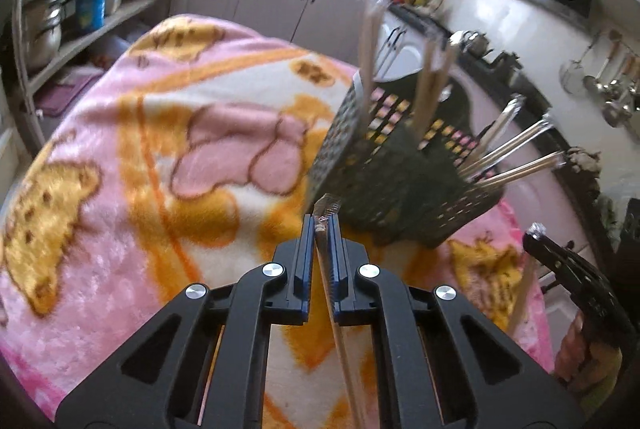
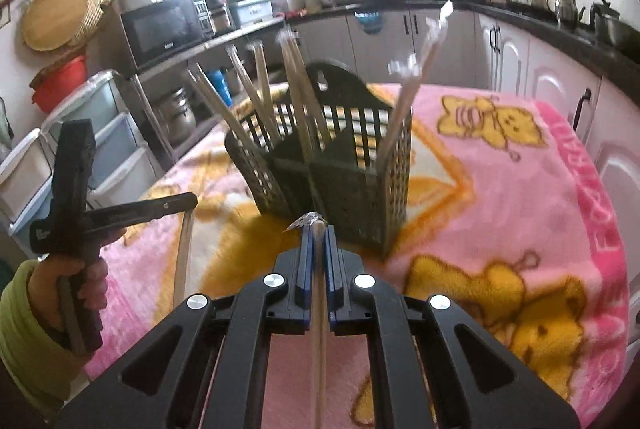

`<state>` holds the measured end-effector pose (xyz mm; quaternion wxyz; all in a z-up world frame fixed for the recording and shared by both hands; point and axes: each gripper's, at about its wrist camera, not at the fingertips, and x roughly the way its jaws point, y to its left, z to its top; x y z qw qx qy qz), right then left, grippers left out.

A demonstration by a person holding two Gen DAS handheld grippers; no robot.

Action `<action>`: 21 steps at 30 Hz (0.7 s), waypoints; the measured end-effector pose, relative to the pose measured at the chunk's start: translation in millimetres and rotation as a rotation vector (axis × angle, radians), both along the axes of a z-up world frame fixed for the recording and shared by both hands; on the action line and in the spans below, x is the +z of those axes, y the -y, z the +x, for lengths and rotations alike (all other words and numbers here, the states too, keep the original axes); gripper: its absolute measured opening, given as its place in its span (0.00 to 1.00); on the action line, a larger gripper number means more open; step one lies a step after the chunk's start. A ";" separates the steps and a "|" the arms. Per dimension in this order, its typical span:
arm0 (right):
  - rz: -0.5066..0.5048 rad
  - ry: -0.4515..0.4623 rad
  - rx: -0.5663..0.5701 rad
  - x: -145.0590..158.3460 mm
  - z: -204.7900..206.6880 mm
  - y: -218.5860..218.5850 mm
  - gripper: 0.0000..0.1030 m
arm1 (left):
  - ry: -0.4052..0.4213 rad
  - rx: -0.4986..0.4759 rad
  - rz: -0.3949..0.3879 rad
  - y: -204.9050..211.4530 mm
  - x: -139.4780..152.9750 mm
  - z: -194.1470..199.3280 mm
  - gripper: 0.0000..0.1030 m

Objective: Organize utensils
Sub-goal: 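Lift both held chopsticks upright and carry them over the green caddy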

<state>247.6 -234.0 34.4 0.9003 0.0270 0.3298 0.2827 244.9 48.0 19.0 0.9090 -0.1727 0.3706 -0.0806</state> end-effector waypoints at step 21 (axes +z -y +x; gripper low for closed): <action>0.137 0.246 -0.041 102.7 7.3 -0.5 0.06 | 0.310 -0.143 0.013 30.2 137.6 -5.7 0.01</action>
